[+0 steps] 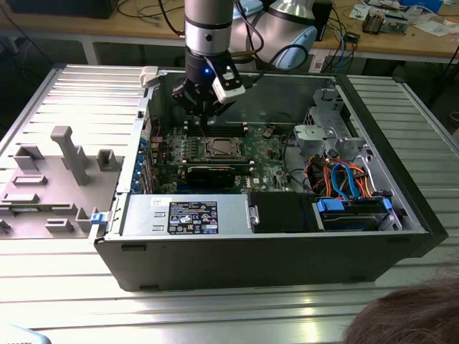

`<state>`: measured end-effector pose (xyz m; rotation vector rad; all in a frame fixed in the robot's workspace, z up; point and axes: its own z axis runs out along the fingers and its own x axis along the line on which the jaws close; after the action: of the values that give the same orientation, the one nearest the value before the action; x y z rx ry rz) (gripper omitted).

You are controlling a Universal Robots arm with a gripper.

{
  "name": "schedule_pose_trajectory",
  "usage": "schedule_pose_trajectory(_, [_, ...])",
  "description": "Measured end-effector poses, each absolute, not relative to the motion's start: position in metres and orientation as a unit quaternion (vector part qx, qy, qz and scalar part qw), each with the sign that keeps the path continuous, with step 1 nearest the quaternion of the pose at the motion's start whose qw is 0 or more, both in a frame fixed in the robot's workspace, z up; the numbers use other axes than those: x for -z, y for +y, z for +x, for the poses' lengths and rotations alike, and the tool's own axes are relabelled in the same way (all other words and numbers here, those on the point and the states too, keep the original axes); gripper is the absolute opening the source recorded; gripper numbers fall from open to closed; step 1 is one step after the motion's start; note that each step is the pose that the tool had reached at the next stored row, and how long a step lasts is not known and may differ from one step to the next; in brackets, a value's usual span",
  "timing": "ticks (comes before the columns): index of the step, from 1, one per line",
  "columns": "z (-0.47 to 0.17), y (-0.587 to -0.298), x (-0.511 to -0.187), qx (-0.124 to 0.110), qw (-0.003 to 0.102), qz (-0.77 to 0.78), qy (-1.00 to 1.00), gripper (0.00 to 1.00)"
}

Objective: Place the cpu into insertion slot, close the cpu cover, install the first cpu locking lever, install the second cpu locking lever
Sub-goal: 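Install the first cpu locking lever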

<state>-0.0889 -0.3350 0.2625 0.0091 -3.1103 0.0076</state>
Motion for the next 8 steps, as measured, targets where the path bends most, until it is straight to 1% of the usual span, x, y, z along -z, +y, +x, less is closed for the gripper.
schedule_pose_trajectory(8, [-0.0917,-0.3349,-0.2625,-0.002,0.016,0.003,-1.000,0.11])
